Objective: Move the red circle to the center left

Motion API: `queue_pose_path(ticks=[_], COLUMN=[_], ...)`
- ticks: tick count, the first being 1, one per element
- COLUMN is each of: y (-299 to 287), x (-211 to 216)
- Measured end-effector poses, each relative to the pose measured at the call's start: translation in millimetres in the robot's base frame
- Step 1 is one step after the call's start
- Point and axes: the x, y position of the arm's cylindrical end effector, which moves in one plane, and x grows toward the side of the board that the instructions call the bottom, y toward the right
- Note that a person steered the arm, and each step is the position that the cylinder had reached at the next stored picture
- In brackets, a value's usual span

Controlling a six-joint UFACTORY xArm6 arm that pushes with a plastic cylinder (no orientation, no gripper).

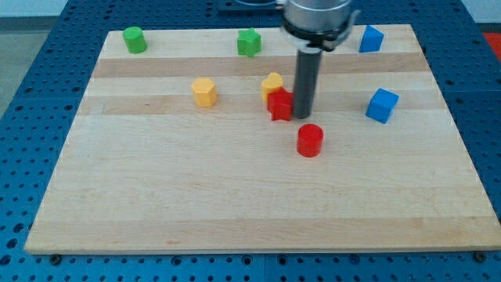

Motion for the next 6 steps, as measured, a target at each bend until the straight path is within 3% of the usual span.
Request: queue_pose_path(ticks=[1,3,4,6], y=[5.5,70.9,122.2,149.1], x=[-16.4,-59.4,-59.4,-33.5])
